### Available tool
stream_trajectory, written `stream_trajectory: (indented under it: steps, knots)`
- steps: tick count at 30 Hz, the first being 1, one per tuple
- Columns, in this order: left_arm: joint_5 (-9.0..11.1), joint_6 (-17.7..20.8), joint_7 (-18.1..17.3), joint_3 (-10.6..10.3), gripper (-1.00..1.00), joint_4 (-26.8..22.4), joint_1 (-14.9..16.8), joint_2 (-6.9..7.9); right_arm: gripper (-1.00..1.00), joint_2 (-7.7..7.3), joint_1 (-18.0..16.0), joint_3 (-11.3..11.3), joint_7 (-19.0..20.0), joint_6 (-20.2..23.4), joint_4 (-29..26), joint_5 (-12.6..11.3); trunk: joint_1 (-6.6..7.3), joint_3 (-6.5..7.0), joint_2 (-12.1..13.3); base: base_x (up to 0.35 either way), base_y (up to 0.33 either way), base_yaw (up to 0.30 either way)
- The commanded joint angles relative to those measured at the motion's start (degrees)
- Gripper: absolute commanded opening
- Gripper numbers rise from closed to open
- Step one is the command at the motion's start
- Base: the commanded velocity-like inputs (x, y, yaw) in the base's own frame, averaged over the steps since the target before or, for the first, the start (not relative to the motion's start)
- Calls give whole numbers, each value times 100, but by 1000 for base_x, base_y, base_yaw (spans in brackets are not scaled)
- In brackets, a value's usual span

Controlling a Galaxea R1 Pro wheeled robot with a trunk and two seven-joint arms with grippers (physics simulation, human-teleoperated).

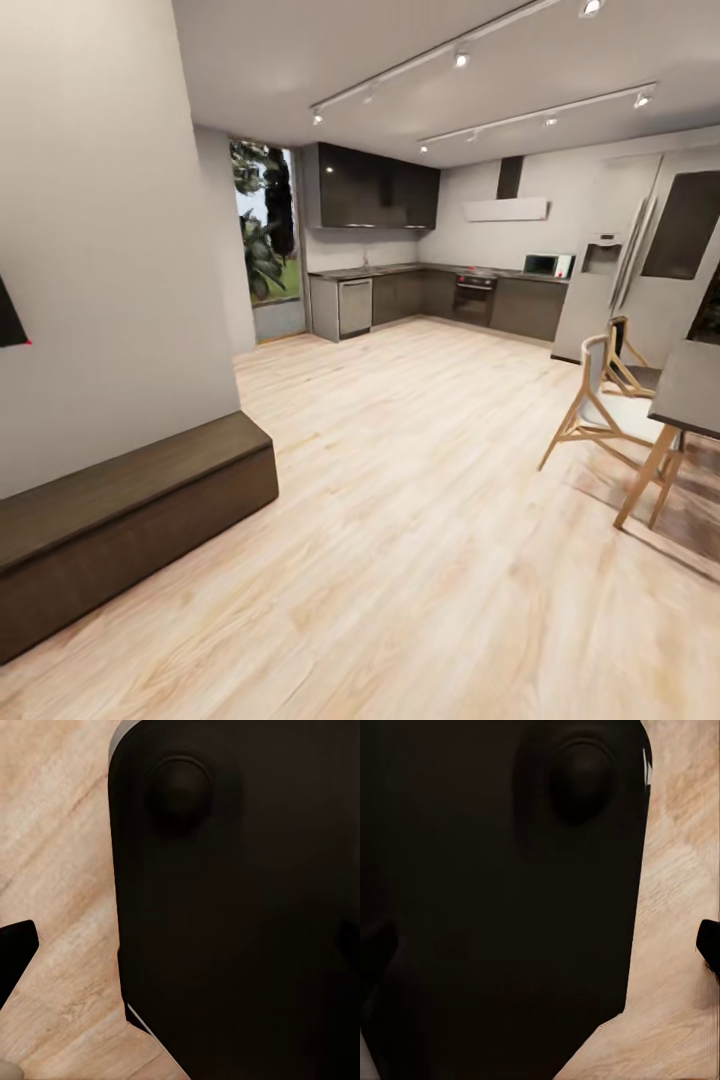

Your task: Place each of the two pumpkins and all three candles from the living room inside a cabinet in the living room (use any cabinet), then make sure every cabinet is closed, and position the cauldron so it is next to a table in the living room.

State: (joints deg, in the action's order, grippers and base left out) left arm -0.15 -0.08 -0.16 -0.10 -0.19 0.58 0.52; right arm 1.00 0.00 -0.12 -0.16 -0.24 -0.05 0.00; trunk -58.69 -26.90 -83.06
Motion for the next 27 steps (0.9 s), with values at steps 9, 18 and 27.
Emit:
stream_trajectory:
  steps: [9, 18, 27]
  knots:
    - [-2, -7, -2, -3, 100, 1, 3, 0, 100, 116, 0, 32, -26, -2, -4, 57, -3, -22, -2, 334, 13, 284]
    - [-2, -9, -1, 1, 100, 1, 3, 0, 100, 128, 0, 46, -28, -2, -4, 61, -3, -44, -2, 335, -8, 285]
    - [-2, -10, 6, 2, 100, 1, 3, 0, 100, 128, 0, 47, -28, -2, -4, 61, -3, -66, -2, 289, -127, 285]
